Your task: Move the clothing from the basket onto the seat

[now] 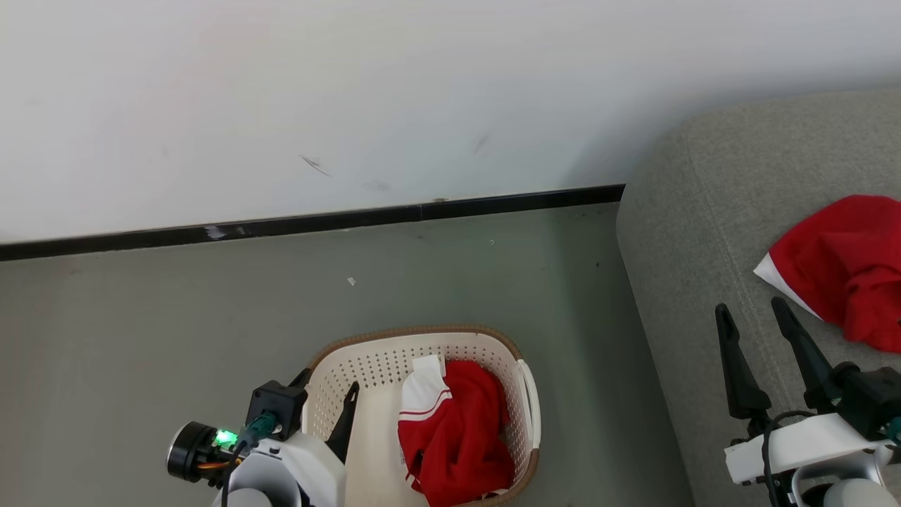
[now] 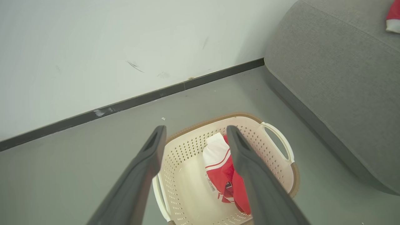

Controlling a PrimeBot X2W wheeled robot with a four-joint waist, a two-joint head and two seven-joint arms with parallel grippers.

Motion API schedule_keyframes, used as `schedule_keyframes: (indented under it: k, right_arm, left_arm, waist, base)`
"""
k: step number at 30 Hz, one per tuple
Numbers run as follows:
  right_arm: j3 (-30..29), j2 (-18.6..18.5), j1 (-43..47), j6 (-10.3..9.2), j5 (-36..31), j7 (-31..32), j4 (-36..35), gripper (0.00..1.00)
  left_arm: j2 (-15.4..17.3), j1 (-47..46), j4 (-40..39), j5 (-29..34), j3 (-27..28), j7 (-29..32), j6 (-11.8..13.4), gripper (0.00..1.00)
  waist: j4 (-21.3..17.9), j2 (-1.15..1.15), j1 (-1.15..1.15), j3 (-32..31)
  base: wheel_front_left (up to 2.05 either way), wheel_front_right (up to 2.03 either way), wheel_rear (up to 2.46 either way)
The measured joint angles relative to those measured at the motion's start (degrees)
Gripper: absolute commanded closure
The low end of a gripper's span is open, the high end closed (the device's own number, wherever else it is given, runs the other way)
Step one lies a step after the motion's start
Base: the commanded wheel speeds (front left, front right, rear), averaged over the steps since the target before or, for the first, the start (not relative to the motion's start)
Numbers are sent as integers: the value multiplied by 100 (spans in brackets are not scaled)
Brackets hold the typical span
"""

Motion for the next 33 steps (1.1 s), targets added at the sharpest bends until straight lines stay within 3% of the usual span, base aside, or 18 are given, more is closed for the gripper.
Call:
schedule_keyframes:
  k: [8, 17, 33]
  right_arm:
    - [-77, 3, -46, 0, 10, 0, -242, 0]
    - [32, 4, -423, -1, 82, 0, -460, 0]
    - [203, 2, -1185, -1, 315, 0, -664, 0]
  left_arm:
    - [-264, -453, 581, 96, -146, 133, -92, 0]
    - [-307, -817, 1252, 308, -331, 244, -199, 0]
    - [-524, -1497, 1767, 364, -327, 119, -282, 0]
  waist:
    - [-145, 0, 0, 376]
    - [-344, 0, 0, 881]
    - [-818, 0, 0, 1895]
  base:
    - [0, 0, 0]
    - [0, 0, 0]
    - [0, 0, 0]
